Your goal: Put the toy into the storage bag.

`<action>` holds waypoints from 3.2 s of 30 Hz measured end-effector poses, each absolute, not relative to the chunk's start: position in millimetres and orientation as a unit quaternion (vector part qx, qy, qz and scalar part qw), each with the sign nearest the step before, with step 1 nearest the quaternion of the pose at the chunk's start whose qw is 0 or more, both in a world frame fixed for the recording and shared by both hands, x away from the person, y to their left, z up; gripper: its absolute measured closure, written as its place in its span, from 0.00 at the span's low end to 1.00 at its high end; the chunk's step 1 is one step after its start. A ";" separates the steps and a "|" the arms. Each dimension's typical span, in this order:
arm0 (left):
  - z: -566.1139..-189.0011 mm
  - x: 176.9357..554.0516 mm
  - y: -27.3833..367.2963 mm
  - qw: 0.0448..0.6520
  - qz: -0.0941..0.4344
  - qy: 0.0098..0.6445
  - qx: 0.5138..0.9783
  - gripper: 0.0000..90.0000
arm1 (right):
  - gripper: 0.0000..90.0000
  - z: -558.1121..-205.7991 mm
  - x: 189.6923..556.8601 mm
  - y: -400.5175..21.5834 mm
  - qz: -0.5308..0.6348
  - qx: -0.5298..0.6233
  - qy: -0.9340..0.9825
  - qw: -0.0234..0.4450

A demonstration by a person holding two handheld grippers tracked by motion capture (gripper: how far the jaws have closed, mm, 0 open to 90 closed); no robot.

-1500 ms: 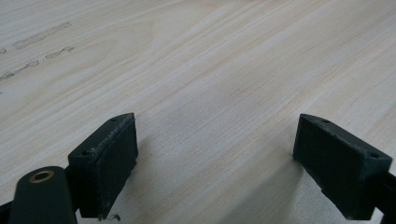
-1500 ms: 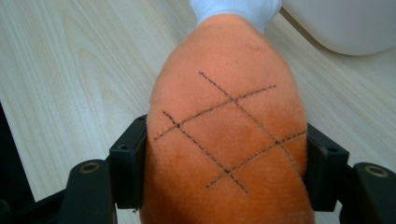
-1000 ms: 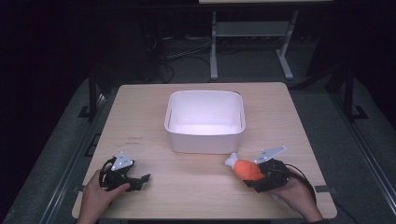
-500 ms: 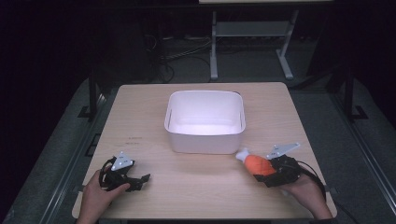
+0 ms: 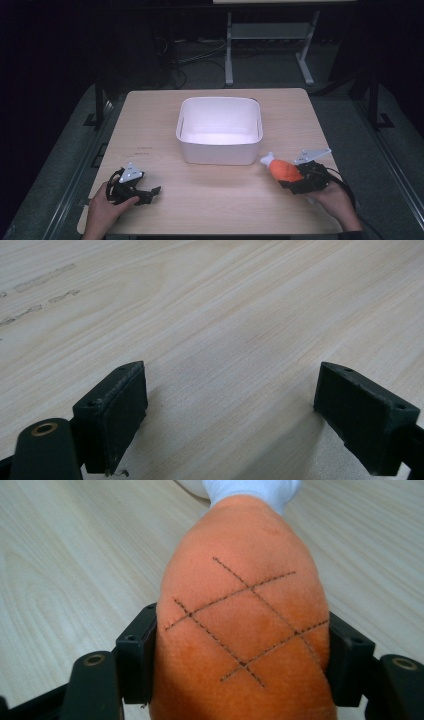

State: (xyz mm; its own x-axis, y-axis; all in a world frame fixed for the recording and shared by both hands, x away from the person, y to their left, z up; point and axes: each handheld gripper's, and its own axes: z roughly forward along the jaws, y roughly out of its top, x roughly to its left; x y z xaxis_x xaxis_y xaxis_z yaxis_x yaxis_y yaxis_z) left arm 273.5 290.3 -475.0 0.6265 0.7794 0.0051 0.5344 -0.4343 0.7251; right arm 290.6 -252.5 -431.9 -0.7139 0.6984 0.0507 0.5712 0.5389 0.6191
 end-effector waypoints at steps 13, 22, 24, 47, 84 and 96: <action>-475.0 273.6 290.3 0.355 0.173 0.396 0.829 0.15 | 0.33 -420.8 305.6 -267.9 0.327 0.366 0.865 0.109; -474.9 273.6 290.6 0.353 0.172 0.395 0.830 0.15 | 0.33 -405.3 314.4 -271.8 0.342 0.361 0.860 0.114; -474.7 273.5 290.6 0.353 0.172 0.395 0.830 0.15 | 0.33 -401.3 315.7 -272.4 0.345 0.360 0.859 0.116; -474.7 273.7 290.5 0.353 0.173 0.395 0.830 0.15 | 0.33 -358.5 335.0 -270.3 0.379 0.337 0.853 0.125; -474.7 273.6 290.5 0.353 0.173 0.395 0.830 0.15 | 0.33 -310.1 382.2 -217.0 0.404 0.264 0.869 0.110; -474.8 273.6 290.4 0.353 0.173 0.396 0.830 0.15 | 0.32 -304.0 396.0 -190.4 0.399 0.236 0.881 0.100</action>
